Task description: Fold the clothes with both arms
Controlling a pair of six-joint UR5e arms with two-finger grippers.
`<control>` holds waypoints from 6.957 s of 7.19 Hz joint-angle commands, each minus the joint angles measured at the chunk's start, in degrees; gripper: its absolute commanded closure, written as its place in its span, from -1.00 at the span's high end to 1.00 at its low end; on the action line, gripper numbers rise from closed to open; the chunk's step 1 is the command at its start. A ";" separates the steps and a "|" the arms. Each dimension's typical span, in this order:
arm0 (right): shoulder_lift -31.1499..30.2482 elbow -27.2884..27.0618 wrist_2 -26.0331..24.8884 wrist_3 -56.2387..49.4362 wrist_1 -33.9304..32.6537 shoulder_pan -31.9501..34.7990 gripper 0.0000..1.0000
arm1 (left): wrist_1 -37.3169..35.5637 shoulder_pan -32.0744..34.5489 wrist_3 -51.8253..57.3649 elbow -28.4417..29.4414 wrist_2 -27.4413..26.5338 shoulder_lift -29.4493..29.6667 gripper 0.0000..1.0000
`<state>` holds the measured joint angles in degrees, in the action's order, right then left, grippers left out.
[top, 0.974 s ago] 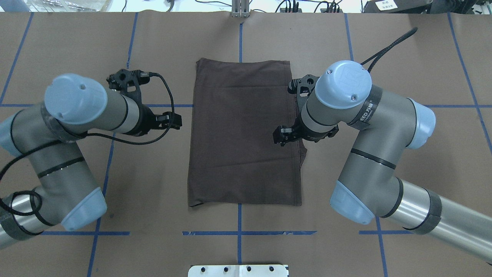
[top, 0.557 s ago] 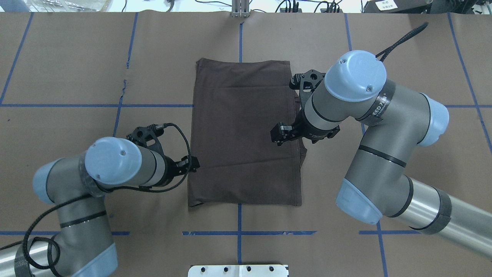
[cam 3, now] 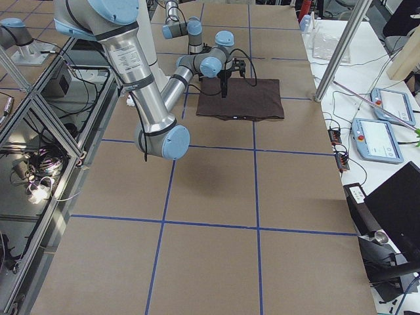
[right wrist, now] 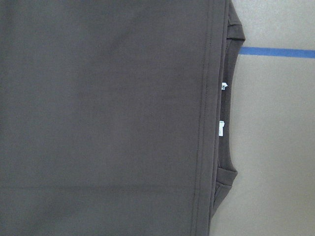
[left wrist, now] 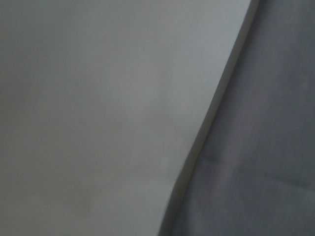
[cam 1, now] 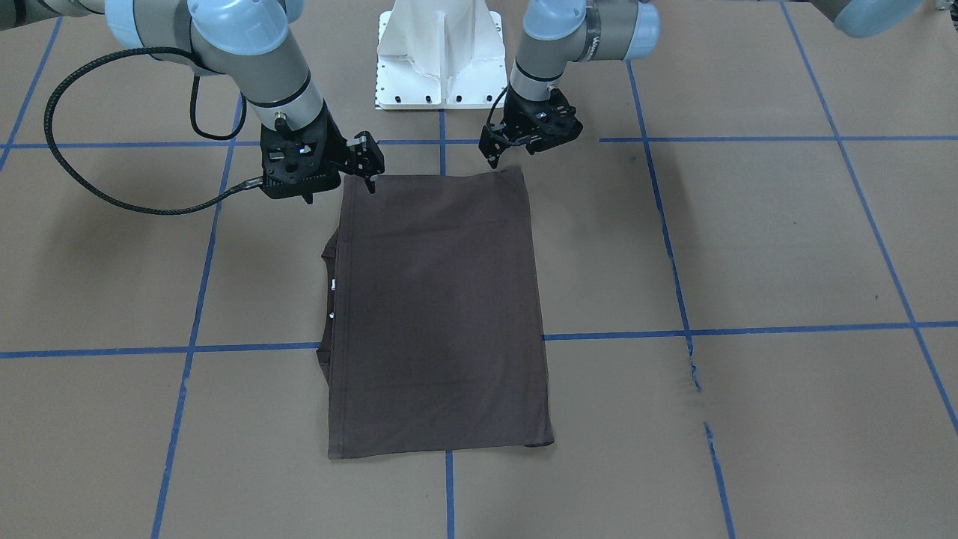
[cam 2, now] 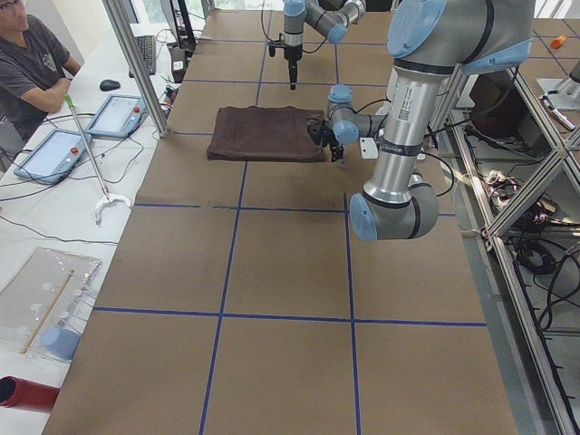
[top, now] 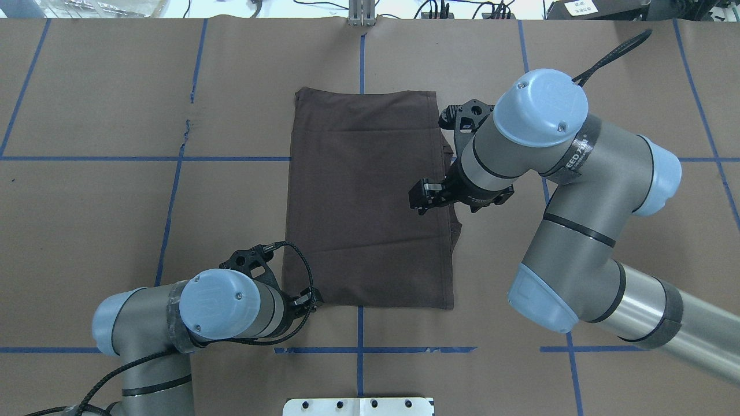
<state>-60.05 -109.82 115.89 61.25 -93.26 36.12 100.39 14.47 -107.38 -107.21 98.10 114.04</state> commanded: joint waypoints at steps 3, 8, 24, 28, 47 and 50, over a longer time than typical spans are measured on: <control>-0.15 -0.04 0.04 0.01 -0.07 0.35 1.00 | -0.37 1.34 -0.11 0.33 -2.03 0.75 0.67; -0.07 -0.04 0.04 0.01 -0.07 0.35 1.00 | -0.37 1.26 -0.29 2.08 -3.00 1.80 0.64; -3.31 -2.94 -0.40 27.00 2.80 -2.80 1.00 | -3.18 3.01 3.31 -0.81 -3.09 1.98 -1.00; -8.94 -2.25 -15.51 44.54 10.48 -16.33 1.00 | -3.18 3.02 3.31 -0.81 -3.09 1.98 -1.00; -4.81 6.29 -17.02 43.69 7.75 -18.11 -1.00 | -3.27 3.37 3.31 -0.90 -3.09 2.51 -1.00; -4.20 6.46 -17.19 43.69 7.92 -17.93 -1.00 | -3.27 3.37 3.31 -0.90 -3.09 2.51 -1.00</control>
<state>-64.62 -103.40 98.75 104.94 -85.50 18.04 97.12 17.90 -104.06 -108.10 95.01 116.54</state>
